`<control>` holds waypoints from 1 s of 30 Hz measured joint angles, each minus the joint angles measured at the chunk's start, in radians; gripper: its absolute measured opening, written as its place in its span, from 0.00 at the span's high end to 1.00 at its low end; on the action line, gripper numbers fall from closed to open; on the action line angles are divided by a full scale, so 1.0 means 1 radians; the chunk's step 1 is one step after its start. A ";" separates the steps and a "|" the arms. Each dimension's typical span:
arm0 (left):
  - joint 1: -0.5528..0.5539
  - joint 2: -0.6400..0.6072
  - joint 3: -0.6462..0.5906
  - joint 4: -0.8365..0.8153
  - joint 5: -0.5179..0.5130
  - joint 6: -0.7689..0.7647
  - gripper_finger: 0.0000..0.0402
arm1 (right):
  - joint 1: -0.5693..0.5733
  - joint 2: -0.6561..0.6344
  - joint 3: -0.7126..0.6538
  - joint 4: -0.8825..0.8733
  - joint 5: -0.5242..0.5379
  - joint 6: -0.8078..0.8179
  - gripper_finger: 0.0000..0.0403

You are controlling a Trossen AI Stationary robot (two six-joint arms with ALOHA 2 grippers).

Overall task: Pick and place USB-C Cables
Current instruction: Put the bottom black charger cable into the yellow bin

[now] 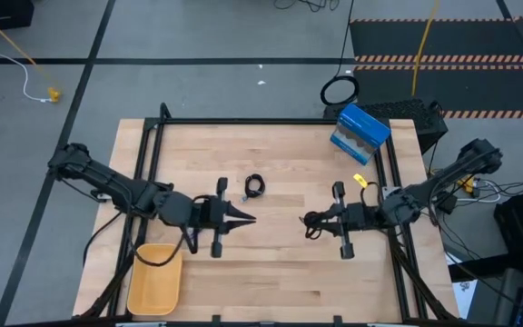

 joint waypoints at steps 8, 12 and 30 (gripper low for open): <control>0.015 0.061 -0.002 0.165 0.008 0.103 0.92 | 0.007 0.032 0.000 0.057 0.001 -0.021 0.97; 0.021 0.115 -0.002 0.267 0.026 0.148 0.92 | 0.013 0.032 0.000 0.058 0.002 -0.029 0.97; 0.071 0.293 -0.002 0.607 0.112 0.115 0.56 | 0.013 0.064 0.000 0.087 0.121 -0.033 0.97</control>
